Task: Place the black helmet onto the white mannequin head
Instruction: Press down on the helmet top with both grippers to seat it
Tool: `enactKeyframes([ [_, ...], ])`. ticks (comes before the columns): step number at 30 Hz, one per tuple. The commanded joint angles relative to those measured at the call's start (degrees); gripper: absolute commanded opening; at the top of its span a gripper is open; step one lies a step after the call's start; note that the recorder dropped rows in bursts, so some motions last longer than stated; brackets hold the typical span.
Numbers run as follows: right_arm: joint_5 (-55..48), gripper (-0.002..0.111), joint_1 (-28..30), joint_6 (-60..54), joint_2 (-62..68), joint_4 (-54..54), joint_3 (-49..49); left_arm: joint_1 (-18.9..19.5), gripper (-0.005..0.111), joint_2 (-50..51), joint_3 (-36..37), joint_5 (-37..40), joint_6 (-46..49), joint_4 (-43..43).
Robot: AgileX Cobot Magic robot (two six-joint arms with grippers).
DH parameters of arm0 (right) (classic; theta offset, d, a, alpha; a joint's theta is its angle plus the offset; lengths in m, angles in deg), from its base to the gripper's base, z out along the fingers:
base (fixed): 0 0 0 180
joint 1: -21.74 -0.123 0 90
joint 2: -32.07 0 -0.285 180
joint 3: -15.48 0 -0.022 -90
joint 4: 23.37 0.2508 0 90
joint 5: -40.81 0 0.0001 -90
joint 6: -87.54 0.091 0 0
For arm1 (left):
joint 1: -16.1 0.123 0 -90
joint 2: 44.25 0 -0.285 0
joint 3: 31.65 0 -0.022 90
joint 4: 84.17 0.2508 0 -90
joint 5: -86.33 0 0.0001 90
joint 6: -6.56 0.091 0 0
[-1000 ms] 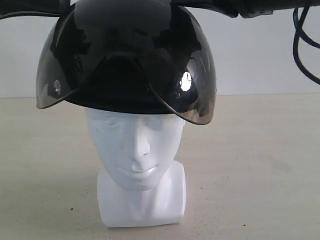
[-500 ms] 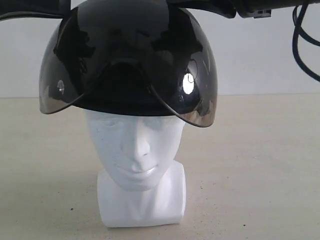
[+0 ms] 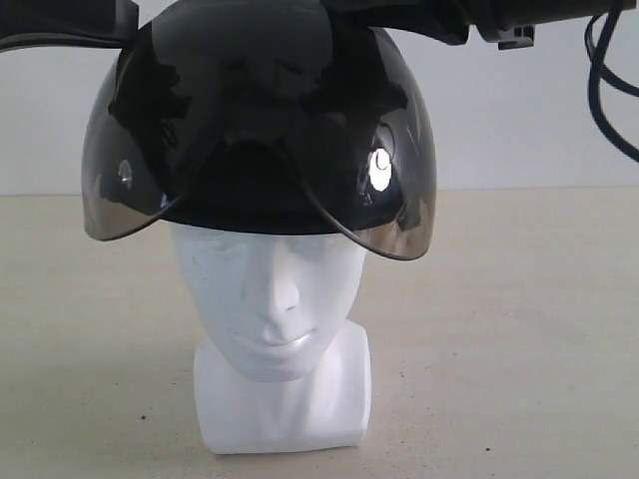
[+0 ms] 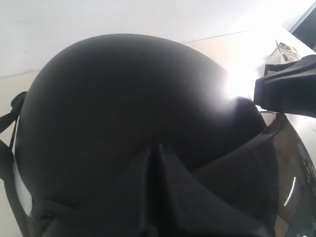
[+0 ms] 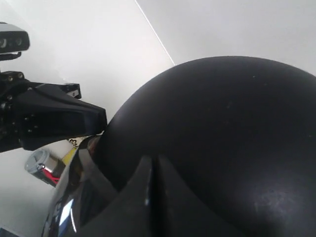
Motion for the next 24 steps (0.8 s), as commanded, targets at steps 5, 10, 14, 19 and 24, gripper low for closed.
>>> enactKeyframes([
  [5, -6.0, 0.000, -0.6, 3.2, 0.8, -5.7, -1.0, -0.4, 0.004, -1.2, 3.6, 5.8, -0.7, 2.2],
  [10, -5.9, 0.000, -0.6, 3.5, 0.7, -5.5, -2.7, -0.4, 0.004, -2.5, 3.9, 5.8, -0.7, 3.2],
  [14, -6.1, 0.000, -0.6, 3.5, 0.7, -5.1, -4.0, -0.4, 0.004, -2.6, 4.0, 5.2, -0.7, 3.3],
  [19, -6.8, 0.000, -0.6, 3.7, 0.7, -5.4, -4.0, -0.4, 0.004, -2.1, 4.2, 4.6, -0.7, 3.4],
  [24, -7.6, 0.000, -0.6, 3.7, 0.7, -6.1, -4.0, -0.4, 0.004, -1.8, 4.2, 4.5, -0.7, 3.4],
])
